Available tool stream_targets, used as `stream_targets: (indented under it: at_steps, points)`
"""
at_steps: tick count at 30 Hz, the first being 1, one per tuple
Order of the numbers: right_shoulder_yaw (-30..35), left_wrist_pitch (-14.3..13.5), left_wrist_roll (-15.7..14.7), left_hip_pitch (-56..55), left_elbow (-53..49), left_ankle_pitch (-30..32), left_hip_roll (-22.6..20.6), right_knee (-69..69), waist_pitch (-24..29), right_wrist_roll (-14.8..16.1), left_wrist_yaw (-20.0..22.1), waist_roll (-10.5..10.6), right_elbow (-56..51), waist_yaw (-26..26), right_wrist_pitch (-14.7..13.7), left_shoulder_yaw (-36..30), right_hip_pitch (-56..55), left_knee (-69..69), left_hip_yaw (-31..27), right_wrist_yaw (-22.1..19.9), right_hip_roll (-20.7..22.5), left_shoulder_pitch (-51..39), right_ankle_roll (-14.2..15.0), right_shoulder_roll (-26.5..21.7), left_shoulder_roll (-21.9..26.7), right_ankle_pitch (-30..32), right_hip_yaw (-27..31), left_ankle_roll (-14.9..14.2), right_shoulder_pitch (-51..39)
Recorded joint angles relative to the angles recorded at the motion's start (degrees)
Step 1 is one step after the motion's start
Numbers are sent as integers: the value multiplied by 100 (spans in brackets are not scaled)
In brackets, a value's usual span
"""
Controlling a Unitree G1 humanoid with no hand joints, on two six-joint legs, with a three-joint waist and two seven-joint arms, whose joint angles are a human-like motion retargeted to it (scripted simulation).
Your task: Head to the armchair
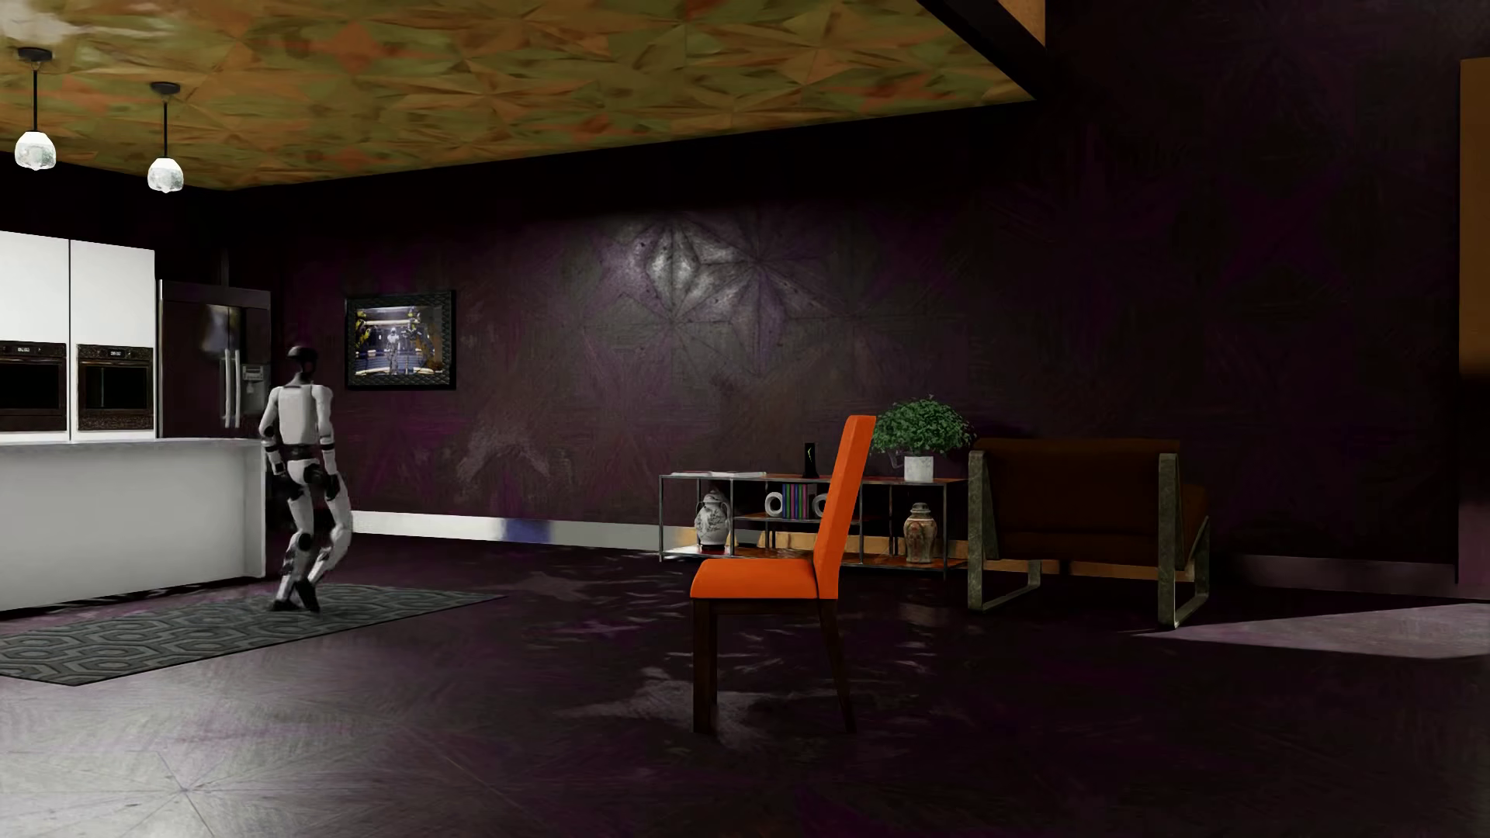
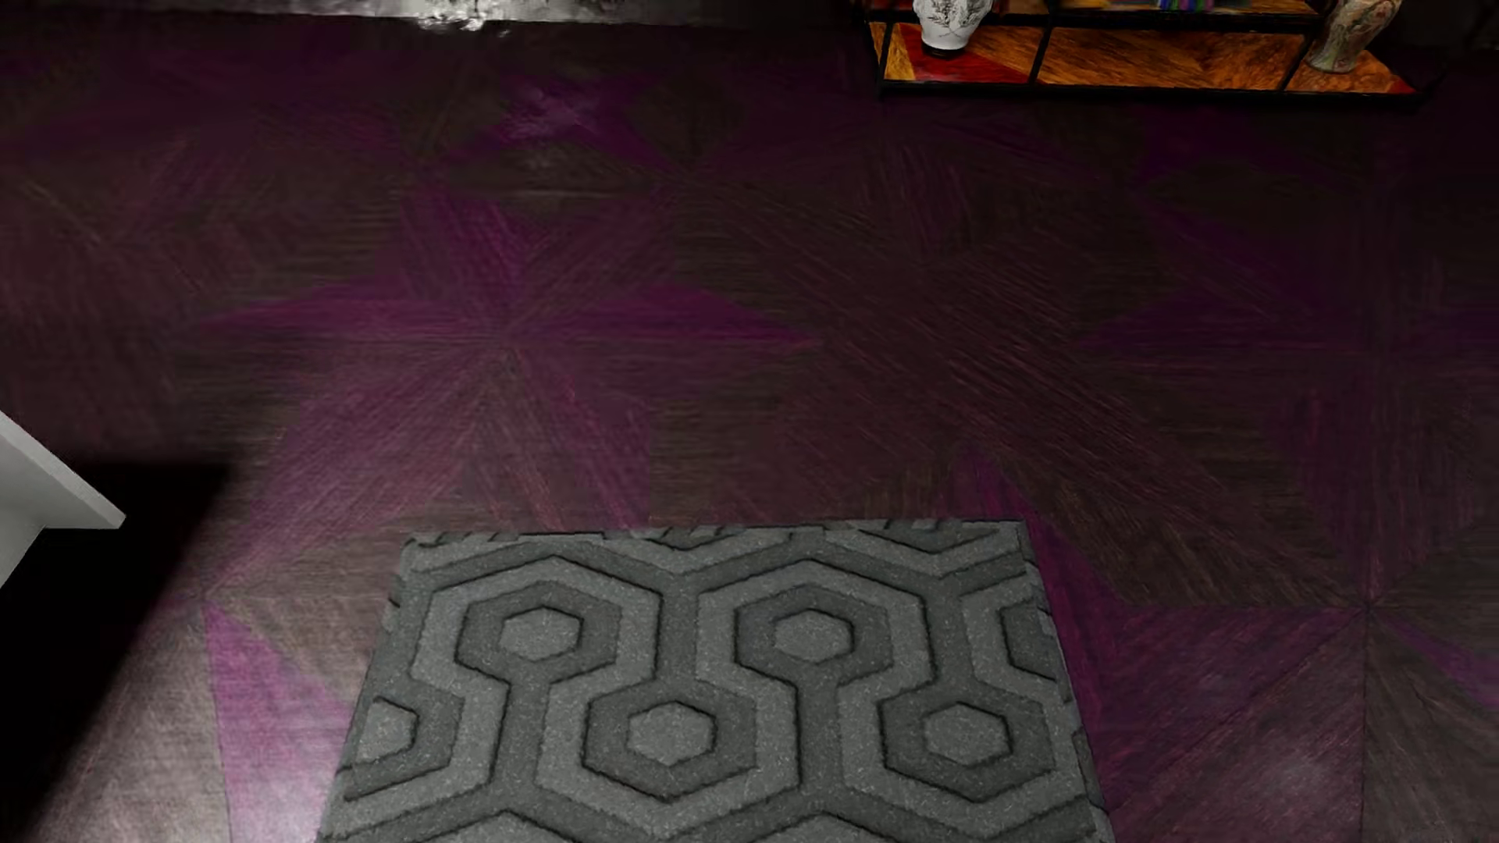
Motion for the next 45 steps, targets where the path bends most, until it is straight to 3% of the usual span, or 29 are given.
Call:
stream_targets:
  at_steps: [2,3,5,6,8,9,11,13,14,17,20,21,22,23,24,25,26,28,29,32,33,34,35,36,37,38,40,42,45]
  points:
    - [321,0,0,962,-468,-170,123,-2148,35,0,0,119,62,-526,0,141,-521,-554,0,0,60,-131,0,-116,113,887,0,0,142]
    - [295,0,0,1324,-628,-396,143,-3169,-15,0,0,125,13,-729,0,156,-722,-744,0,0,43,-249,0,-146,181,516,0,0,257]
    - [333,0,0,1965,-719,-855,129,-4252,-137,0,0,147,191,-848,0,200,-934,-885,0,0,54,-511,0,-120,273,-2089,0,0,376]
    - [449,0,0,2113,-658,-945,146,-4180,-156,0,0,158,232,-1026,0,348,-1067,-796,0,0,-10,-556,0,-122,236,-2380,0,0,400]
    - [547,0,0,2349,-401,-328,331,-3603,-143,0,0,345,308,-1196,0,500,-1424,-343,0,0,163,-510,0,-94,117,11,0,0,454]
    - [629,0,0,2308,-209,535,531,-3104,-112,0,0,522,396,-1241,0,563,-1433,238,0,0,321,-358,0,-80,-9,654,0,0,414]
    - [474,0,0,1531,92,2428,730,-2742,-171,0,0,604,480,-927,0,369,-875,2373,0,0,674,3,0,-42,-136,541,0,0,411]
    - [437,0,0,489,193,1036,896,-2981,-36,0,0,599,233,-432,0,-14,163,4185,0,0,801,222,0,-96,-123,-177,0,0,209]
    - [511,0,0,-43,289,395,816,-3214,-16,0,0,420,114,-71,0,-105,709,4383,0,0,703,313,0,-116,-77,-568,0,0,22]
    - [480,0,0,-1126,472,182,816,-4023,-70,0,0,54,-403,874,0,-36,2216,2450,0,0,415,672,0,-310,32,-1880,0,0,-564]
    - [-89,0,0,-1578,673,1443,886,-4379,-291,0,0,-69,-553,1305,0,-138,3211,-387,0,0,271,812,0,-395,126,-3010,0,0,-1148]
    - [-333,0,0,-1810,755,1980,893,-4374,-376,0,0,-121,-573,1301,0,-111,3394,-2759,0,0,281,819,0,-389,136,-3087,0,0,-1270]
    - [-374,0,0,-2043,748,1519,893,-4248,-381,0,0,-158,-720,1453,0,-206,3556,-831,0,0,161,812,0,-483,164,-2945,0,0,-1330]
    - [-692,0,0,-2147,827,1577,726,-4007,-310,0,0,-250,-873,1614,0,-308,3800,-300,0,0,-13,770,0,-487,180,-2598,0,0,-1210]
    - [-849,0,0,-2264,937,1866,606,-3413,-403,0,0,-359,-786,1721,0,-338,3728,210,0,0,-179,772,0,-381,174,-1868,0,0,-1088]
    - [-908,0,0,-2090,1083,1662,318,-2378,-366,0,0,-548,-602,1750,0,-323,3514,678,0,0,-438,754,0,-196,163,-699,0,0,-903]
    - [-822,0,0,-1879,1124,1353,122,-903,-370,0,0,-528,-513,1616,0,-221,2842,755,0,0,-407,677,0,-130,123,232,0,0,-743]
    - [-254,0,0,-924,816,937,-48,1390,-147,0,0,-478,-293,1267,0,-109,1481,485,0,0,-488,562,0,-53,94,-115,0,0,-669]
    - [-254,0,0,-459,577,876,79,1434,-137,0,0,-297,-157,925,0,-89,873,257,0,0,-328,515,0,62,79,-189,0,0,-522]
    - [-44,0,0,741,-147,610,225,-1683,-108,0,0,-51,193,-35,0,-9,-253,-421,0,0,-212,222,0,78,191,760,0,0,-43]
    - [-72,0,0,1217,-365,427,241,-3080,-160,0,0,-35,343,-197,0,92,-322,-651,0,0,-149,180,0,75,237,167,0,0,90]
    - [96,0,0,1569,-572,184,133,-3816,-261,0,0,-107,367,-280,0,288,-307,-825,0,0,-103,111,0,39,309,-1845,0,0,188]
    - [224,0,0,1766,-721,-145,101,-5857,-407,0,0,-142,369,-337,0,461,-430,-829,0,0,-148,85,0,-22,390,-224,0,0,317]
    - [349,0,0,1937,-722,-354,15,-6021,-453,0,0,-185,428,-409,0,616,-542,-806,0,0,-148,52,0,-51,426,-4,0,0,432]
    - [443,0,0,2107,-667,-387,41,-3958,-403,0,0,-111,503,-504,0,814,-735,-638,0,0,-53,98,0,-68,393,-1982,0,0,487]
    - [451,0,0,2198,-515,-143,103,-3763,-402,0,0,-21,559,-528,0,1003,-755,-255,0,0,146,188,0,-94,339,-1317,0,0,548]
    - [421,0,0,1573,-68,1741,652,-3341,-308,0,0,340,728,-386,0,1012,-631,2036,0,0,691,397,0,-139,148,307,0,0,632]
    - [164,0,0,311,175,1015,906,-3228,-58,0,0,368,533,-266,0,851,33,3949,0,0,963,540,0,-200,108,350,0,0,543]
    - [-51,0,0,-828,382,590,782,-3487,-1,0,0,-124,-50,659,0,640,1098,1825,0,0,885,759,0,-274,217,-679,0,0,196]
